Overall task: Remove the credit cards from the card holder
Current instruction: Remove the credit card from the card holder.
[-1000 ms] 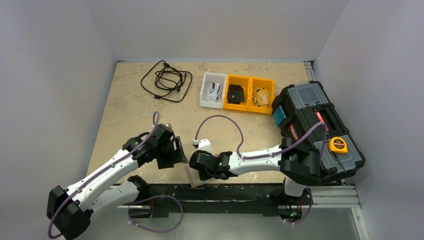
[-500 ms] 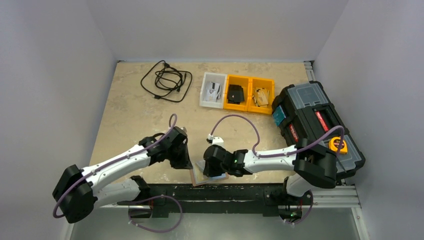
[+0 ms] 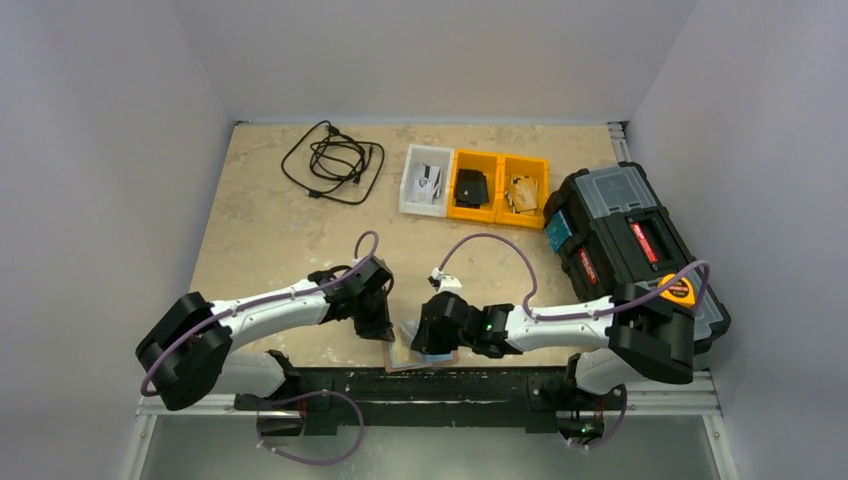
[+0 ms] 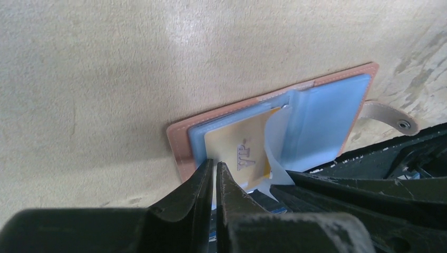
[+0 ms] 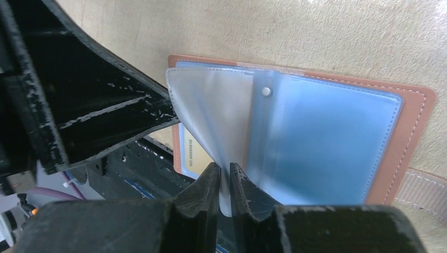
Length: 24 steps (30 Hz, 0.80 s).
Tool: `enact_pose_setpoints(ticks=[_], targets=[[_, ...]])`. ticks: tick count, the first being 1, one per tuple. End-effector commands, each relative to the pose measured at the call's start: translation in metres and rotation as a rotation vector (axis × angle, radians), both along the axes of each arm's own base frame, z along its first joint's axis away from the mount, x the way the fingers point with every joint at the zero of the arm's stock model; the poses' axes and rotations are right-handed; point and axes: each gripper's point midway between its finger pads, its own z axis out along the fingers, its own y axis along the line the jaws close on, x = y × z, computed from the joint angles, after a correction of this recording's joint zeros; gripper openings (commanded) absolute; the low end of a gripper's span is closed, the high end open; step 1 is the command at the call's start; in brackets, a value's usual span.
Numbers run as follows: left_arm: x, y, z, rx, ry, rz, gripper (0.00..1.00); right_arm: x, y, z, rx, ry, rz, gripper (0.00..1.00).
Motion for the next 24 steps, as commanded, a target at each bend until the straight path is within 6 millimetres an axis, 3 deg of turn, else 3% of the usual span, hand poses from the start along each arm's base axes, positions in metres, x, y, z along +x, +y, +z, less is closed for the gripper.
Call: enact_pose_setpoints(ticks=[1, 6, 10, 17, 24], targets=[[0.012, -0.019, 0.007, -0.048, -0.032, -0.002, 0.06, 0.005, 0.008, 0.018, 0.085, -0.005, -0.023, 0.15], [0.013, -0.028, 0.011, -0.053, -0.04, -0.026, 0.05, 0.006, 0.008, 0.027, 0.089, -0.02, -0.017, 0.31], [0.016, -0.035, 0.019, -0.06, -0.057, -0.042, 0.05, 0.008, 0.001, 0.041, 0.089, -0.044, -0.03, 0.39], [0.018, -0.051, 0.027, -0.069, -0.068, -0.087, 0.05, 0.016, -0.019, 0.061, 0.067, -0.096, -0.081, 0.41], [0.016, -0.084, 0.027, -0.111, -0.045, -0.139, 0.06, 0.021, -0.063, 0.079, 0.046, -0.142, -0.191, 0.42]])
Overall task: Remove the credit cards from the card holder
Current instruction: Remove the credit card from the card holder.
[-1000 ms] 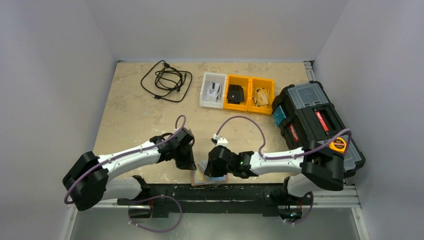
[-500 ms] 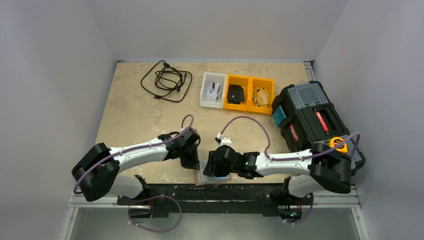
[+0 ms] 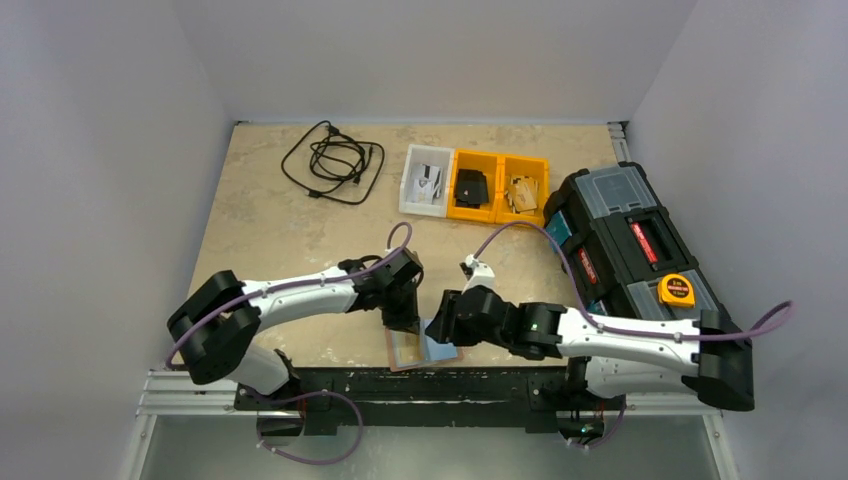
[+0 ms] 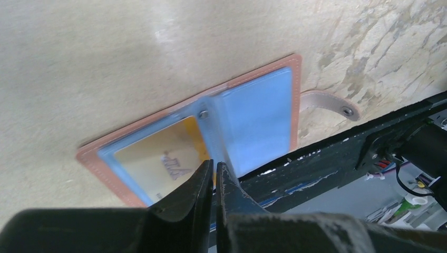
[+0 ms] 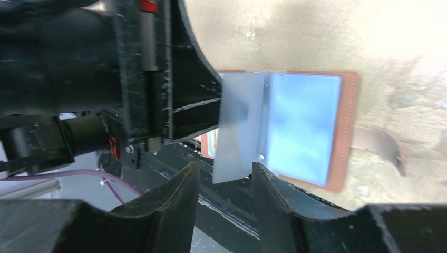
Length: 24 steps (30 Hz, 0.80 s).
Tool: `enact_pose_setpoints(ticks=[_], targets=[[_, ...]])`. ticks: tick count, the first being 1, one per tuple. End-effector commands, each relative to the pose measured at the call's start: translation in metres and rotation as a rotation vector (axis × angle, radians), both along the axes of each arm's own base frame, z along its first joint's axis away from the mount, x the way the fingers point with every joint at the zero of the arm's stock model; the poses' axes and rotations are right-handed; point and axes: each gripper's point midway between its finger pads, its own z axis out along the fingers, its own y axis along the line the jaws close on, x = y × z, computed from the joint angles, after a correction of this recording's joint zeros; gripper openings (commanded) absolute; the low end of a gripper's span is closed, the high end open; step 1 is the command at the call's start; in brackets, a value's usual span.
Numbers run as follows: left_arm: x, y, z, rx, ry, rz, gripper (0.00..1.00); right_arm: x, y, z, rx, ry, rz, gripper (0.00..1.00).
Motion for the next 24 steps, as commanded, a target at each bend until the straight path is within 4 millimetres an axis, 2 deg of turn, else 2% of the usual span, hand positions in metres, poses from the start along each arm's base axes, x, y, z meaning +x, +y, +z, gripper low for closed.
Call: enact_pose_setpoints(ticks=[1, 6, 9, 12, 15, 19, 24], targets=[[0.006, -0.035, 0.009, -0.074, -0.012, -0.045, 0.07, 0.012, -0.029, 0.019, -0.005, -0.052, -0.113, 0.42], [0.004, -0.053, -0.002, -0.092, 0.035, -0.062, 0.11, 0.009, -0.039, 0.018, -0.001, -0.044, -0.125, 0.42], [0.005, -0.055, -0.008, -0.083, 0.047, -0.064, 0.14, 0.007, -0.036, 0.014, -0.007, -0.031, -0.113, 0.42], [0.006, -0.052, 0.0, -0.08, 0.027, -0.06, 0.17, 0.005, -0.026, 0.013, 0.003, -0.023, -0.08, 0.42], [0.009, -0.034, 0.013, -0.035, -0.026, -0.033, 0.21, 0.002, -0.012, 0.012, 0.023, -0.018, -0.028, 0.41], [0.014, 0.002, 0.029, 0.017, -0.091, 0.024, 0.24, -0.001, 0.015, 0.014, 0.072, -0.005, 0.052, 0.41], [0.006, 0.043, 0.024, 0.031, -0.094, 0.089, 0.24, -0.002, 0.041, 0.0, 0.1, 0.047, 0.134, 0.4]])
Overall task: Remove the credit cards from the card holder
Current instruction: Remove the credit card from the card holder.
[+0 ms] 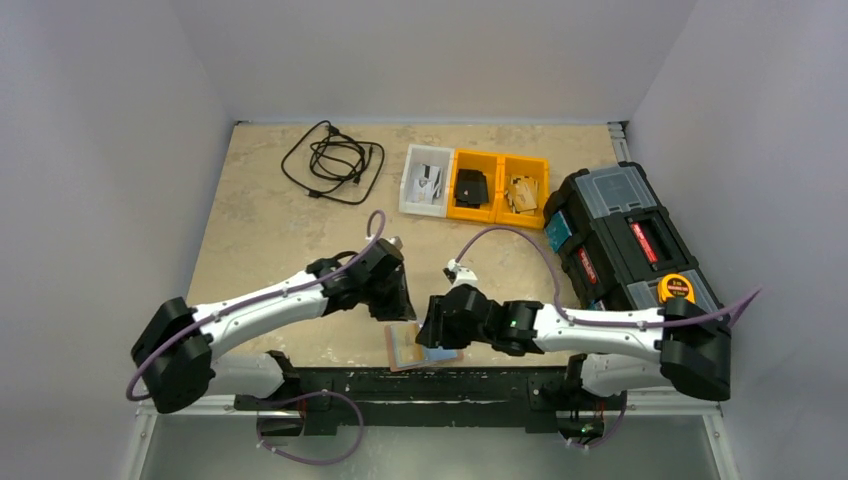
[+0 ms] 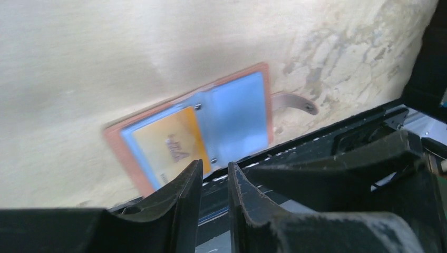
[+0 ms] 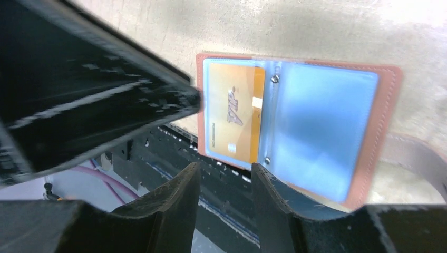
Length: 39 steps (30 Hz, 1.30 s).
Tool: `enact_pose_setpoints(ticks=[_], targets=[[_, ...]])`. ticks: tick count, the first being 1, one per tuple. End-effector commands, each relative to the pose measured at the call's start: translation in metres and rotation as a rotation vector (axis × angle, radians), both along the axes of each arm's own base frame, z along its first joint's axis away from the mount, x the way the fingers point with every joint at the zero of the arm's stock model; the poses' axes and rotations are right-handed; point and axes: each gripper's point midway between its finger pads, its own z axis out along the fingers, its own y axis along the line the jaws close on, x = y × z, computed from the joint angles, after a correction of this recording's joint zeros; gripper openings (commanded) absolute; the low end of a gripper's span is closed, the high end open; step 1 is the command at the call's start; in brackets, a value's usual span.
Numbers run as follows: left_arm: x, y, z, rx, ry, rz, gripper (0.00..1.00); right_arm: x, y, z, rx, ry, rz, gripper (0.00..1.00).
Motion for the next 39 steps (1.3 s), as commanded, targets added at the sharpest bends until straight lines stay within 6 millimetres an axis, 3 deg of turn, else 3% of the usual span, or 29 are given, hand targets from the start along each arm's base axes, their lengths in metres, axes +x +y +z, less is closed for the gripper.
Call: enact_pose_setpoints(ticks=[1, 4, 9, 15, 29, 39], targets=[[-0.01, 0.048, -0.019, 0.088, 0.013, 0.063, 0.24, 0.006, 0.035, 0.012, 0.105, 0.006, 0.087, 0.4], [-0.015, 0.056, -0.022, 0.076, 0.012, 0.061, 0.23, 0.014, 0.037, -0.005, 0.08, 0.029, 0.08, 0.39], [-0.017, 0.052, -0.021, 0.035, -0.002, 0.034, 0.19, 0.025, 0.029, -0.022, 0.028, 0.029, 0.053, 0.39], [-0.017, 0.046, -0.026, 0.022, 0.007, 0.013, 0.15, 0.023, 0.025, -0.039, 0.012, 0.051, 0.052, 0.39], [-0.022, 0.041, -0.054, 0.059, 0.075, 0.001, 0.08, 0.015, 0.02, -0.059, 0.018, 0.099, 0.059, 0.38], [-0.023, 0.034, -0.059, 0.092, 0.089, -0.015, 0.07, 0.008, 0.025, -0.071, 0.048, 0.136, 0.085, 0.38]])
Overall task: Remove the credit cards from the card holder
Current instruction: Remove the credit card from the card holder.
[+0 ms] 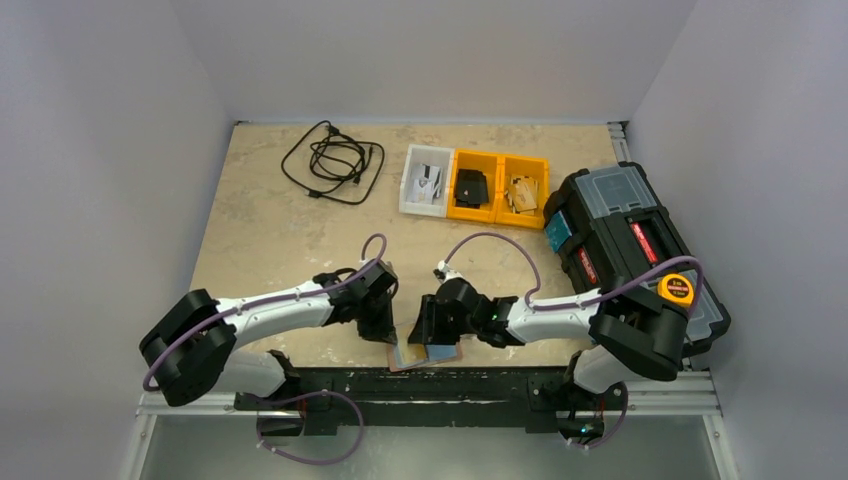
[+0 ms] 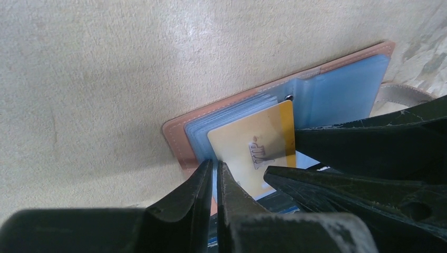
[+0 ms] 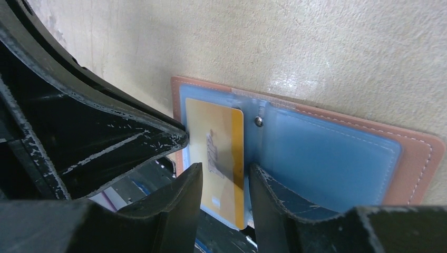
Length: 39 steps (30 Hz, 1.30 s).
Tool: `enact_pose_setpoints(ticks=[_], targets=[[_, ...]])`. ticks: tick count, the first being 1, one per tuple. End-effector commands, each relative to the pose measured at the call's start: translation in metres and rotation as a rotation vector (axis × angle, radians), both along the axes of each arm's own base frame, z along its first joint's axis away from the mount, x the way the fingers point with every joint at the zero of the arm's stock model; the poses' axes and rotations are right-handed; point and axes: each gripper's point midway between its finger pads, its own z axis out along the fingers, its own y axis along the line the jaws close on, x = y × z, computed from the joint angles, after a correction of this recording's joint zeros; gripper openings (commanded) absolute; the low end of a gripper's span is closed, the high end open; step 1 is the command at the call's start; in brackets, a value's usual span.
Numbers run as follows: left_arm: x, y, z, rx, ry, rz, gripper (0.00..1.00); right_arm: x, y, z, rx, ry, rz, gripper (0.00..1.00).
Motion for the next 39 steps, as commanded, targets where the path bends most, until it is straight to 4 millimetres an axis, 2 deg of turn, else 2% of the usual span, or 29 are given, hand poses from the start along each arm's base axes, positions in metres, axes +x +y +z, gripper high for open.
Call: enact_pose_setpoints(ticks=[1, 9, 19, 28, 39], targets=[[0.005, -0.009, 0.003, 0.002, -0.011, -0.008, 0.06, -0.006, 0.002, -0.011, 0.011, 0.032, 0.019, 0.38], [0.005, 0.011, -0.012, 0.159, 0.029, 0.032, 0.03, -0.007, 0.003, -0.007, 0.075, 0.047, 0.017, 0.38], [0.002, 0.02, -0.023, 0.215, 0.054, 0.069, 0.0, -0.005, -0.007, 0.006, 0.218, 0.063, 0.004, 0.37], [0.001, 0.022, -0.023, 0.223, 0.056, 0.071, 0.0, -0.006, -0.007, 0.009, 0.293, 0.098, -0.001, 0.26], [0.002, 0.021, -0.022, 0.219, 0.053, 0.068, 0.0, -0.003, -0.006, 0.008, 0.27, 0.083, 0.01, 0.11]])
